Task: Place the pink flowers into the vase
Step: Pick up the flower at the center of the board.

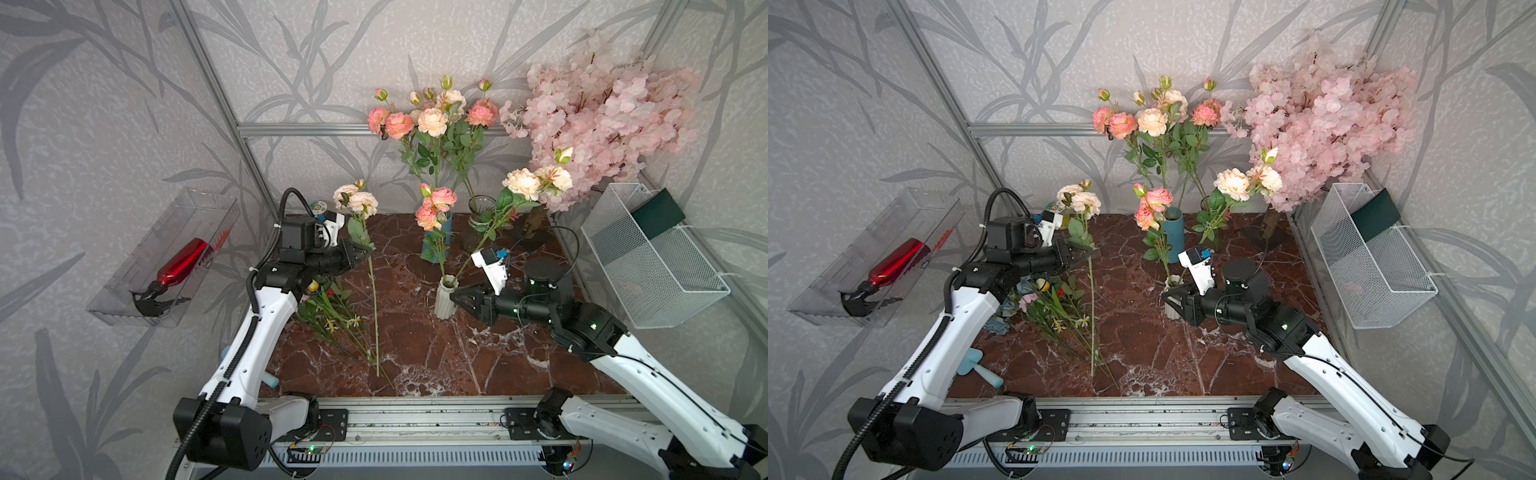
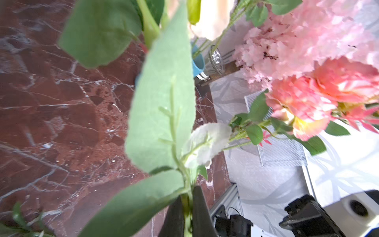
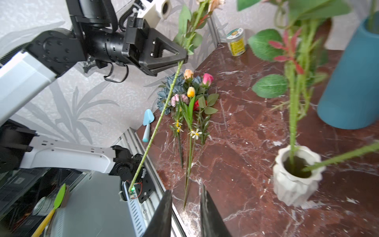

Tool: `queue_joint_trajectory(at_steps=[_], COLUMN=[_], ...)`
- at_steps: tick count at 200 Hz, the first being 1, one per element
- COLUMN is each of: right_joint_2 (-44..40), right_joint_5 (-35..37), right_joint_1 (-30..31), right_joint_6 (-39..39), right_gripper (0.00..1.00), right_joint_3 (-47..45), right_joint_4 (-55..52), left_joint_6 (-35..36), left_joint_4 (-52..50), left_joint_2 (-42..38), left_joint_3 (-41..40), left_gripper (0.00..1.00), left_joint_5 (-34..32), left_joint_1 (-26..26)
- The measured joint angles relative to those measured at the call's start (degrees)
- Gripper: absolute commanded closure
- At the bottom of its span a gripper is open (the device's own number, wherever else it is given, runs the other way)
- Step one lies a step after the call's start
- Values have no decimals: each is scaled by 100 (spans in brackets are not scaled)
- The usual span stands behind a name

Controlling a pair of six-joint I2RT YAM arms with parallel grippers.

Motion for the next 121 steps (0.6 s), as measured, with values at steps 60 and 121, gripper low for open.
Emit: queue_joint_trajectory(at_steps=[60,121], right_joint_2=[787,1602], right_joint_5=[-153,-46], right_joint_1=[321,549], right_joint_6=[297,439], right_gripper=[71,70], right_joint_3=[581,1493], right_joint_4=[564,1178], left_joint_6=[-155,-151], left_joint_4=[1178,1655], left_joint_2=[-1069,-2026], left_joint_3=[-962,-1314], left_gripper=[100,100], left_joint_5=[1021,1416], left_joint_1=[52,52])
